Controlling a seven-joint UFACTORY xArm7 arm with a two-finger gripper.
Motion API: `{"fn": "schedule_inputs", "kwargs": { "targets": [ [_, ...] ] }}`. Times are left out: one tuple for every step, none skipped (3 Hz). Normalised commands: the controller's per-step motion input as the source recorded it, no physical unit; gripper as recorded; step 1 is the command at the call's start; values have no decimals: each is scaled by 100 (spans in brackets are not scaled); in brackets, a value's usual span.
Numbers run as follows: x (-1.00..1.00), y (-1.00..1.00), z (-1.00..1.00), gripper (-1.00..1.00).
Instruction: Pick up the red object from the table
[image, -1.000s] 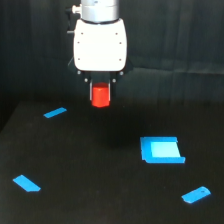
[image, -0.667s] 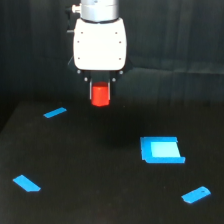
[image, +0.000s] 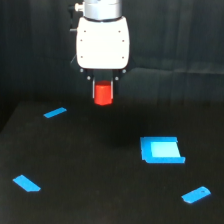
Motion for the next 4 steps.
{"fn": "schedule_inputs", "kwargs": {
  "targets": [
    [6,4,7,-90],
    [-3,3,14,-94],
    [4,0,10,-100],
    [4,4,14,-99]
  ]
}}
